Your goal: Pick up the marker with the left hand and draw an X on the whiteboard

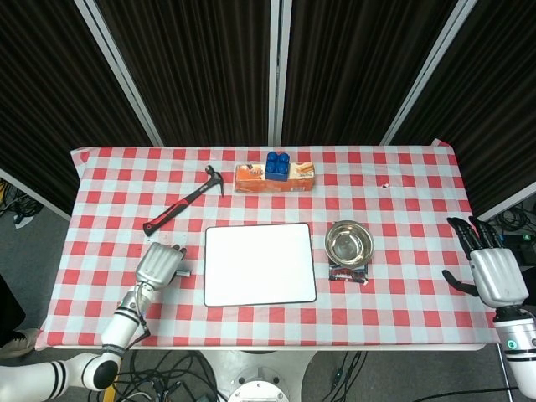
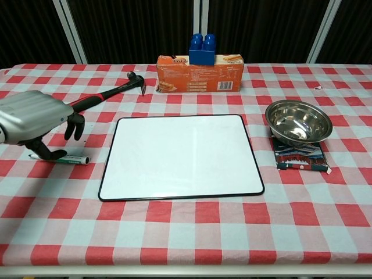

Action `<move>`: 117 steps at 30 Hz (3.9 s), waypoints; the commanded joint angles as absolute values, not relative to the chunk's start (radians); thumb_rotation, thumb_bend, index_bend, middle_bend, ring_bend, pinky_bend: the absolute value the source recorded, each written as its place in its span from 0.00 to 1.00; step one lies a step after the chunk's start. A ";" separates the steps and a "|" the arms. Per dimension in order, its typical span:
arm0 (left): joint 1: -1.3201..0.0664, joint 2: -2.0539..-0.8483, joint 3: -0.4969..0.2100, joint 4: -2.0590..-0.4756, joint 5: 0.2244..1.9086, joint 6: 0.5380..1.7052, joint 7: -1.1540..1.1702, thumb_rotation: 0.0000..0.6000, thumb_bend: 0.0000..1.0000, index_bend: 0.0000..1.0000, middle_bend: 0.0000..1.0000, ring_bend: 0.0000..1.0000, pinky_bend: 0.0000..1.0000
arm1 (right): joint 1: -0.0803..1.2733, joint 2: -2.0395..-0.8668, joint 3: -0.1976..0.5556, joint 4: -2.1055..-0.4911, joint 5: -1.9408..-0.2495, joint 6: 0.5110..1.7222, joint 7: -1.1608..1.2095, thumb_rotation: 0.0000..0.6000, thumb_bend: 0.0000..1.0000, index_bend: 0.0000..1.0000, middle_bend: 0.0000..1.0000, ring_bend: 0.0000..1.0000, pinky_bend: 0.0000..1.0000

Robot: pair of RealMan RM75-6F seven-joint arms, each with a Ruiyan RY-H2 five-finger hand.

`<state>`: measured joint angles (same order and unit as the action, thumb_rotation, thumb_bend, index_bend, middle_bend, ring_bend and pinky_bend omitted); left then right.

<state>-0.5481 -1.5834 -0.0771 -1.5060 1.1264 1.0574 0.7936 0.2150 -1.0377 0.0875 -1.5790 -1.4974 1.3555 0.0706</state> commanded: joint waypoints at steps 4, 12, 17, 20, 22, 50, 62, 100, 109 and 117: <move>-0.550 -1.625 -0.060 -1.477 1.088 1.078 0.841 1.00 0.31 0.46 0.48 0.73 0.97 | 0.213 -1.038 0.085 -1.582 -1.494 1.353 0.069 1.00 0.15 0.04 0.09 0.00 0.08; -0.552 -1.635 -0.046 -1.484 1.050 1.094 0.885 1.00 0.32 0.48 0.49 0.74 0.97 | 0.213 -1.039 0.084 -1.588 -1.489 1.349 0.062 1.00 0.15 0.04 0.09 0.00 0.08; -0.562 -1.650 -0.041 -1.483 1.037 1.096 0.906 1.00 0.32 0.48 0.49 0.74 0.97 | 0.214 -1.040 0.082 -1.589 -1.485 1.344 0.060 1.00 0.15 0.04 0.09 0.00 0.08; -0.569 -1.654 -0.040 -1.480 1.026 1.090 0.915 1.00 0.34 0.48 0.49 0.74 0.97 | 0.214 -1.038 0.081 -1.590 -1.482 1.341 0.059 1.00 0.15 0.04 0.09 0.00 0.08; -0.573 -1.655 -0.038 -1.479 1.019 1.089 0.924 1.00 0.34 0.48 0.49 0.74 0.97 | 0.213 -1.038 0.081 -1.590 -1.481 1.341 0.060 1.00 0.15 0.04 0.09 0.00 0.08; -0.551 -1.503 -0.136 -1.482 1.364 1.075 -0.100 1.00 0.37 0.58 0.60 0.73 0.97 | 0.208 -1.026 0.084 -1.616 -1.486 1.357 0.039 1.00 0.15 0.04 0.09 0.00 0.08; -0.691 -1.673 -0.146 -1.176 1.520 1.017 -0.563 1.00 0.37 0.57 0.59 0.72 0.96 | 0.205 -1.021 0.083 -1.625 -1.484 1.359 0.035 1.00 0.15 0.04 0.09 0.00 0.08; -0.873 -2.002 -0.126 -0.741 1.542 0.980 -0.706 1.00 0.37 0.57 0.59 0.70 0.95 | 0.189 -1.015 0.081 -1.607 -1.462 1.358 0.057 1.00 0.15 0.04 0.09 0.00 0.08; -0.846 -1.929 -0.126 -0.815 1.512 0.988 -0.661 1.00 0.37 0.57 0.59 0.70 0.95 | 0.190 -1.022 0.080 -1.591 -1.474 1.359 0.078 1.00 0.15 0.04 0.09 0.00 0.08; -0.840 -1.954 -0.136 -0.780 1.472 0.955 -0.654 1.00 0.37 0.57 0.59 0.70 0.94 | 0.193 -1.025 0.080 -1.592 -1.475 1.355 0.075 1.00 0.15 0.04 0.09 0.00 0.08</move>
<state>-0.8393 -1.9505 -0.1336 -0.7838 1.4752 0.9582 -0.6554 0.1925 -1.0246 0.0797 -1.5920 -1.4747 1.3550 0.0742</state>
